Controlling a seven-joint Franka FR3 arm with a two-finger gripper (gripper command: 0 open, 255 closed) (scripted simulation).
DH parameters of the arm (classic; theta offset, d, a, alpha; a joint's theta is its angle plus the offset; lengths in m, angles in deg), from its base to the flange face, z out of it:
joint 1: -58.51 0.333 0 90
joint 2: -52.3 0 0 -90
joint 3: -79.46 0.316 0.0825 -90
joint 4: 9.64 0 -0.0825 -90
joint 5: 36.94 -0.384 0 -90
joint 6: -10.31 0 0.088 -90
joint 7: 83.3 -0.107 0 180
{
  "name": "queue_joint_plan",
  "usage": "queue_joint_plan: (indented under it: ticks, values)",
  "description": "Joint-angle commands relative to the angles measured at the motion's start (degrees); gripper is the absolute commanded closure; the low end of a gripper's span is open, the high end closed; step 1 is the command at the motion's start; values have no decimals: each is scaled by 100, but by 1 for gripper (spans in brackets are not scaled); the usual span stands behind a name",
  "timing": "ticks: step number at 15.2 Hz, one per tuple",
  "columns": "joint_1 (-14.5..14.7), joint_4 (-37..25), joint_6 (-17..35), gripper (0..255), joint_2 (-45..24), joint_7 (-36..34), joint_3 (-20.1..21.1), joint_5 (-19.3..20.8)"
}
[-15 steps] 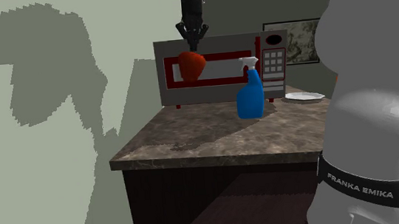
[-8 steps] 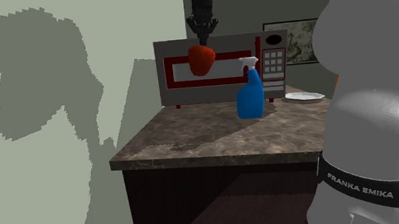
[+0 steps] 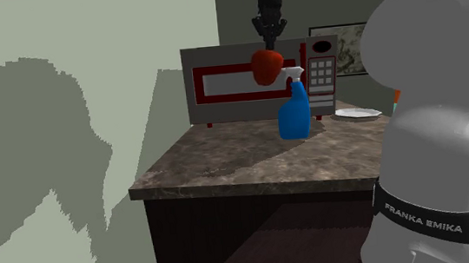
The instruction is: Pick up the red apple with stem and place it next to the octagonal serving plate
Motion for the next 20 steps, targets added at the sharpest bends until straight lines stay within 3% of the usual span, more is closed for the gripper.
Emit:
queue_joint_plan:
  ticks: [1, 12, 20]
  values:
    - [-119, 61, -8, 255, 68, 268, -153, 42]
    - [-771, -316, -143, 255, -225, 1861, -1084, 34]
    - [-1327, -1113, -335, 255, -1005, 3198, -1785, -360]
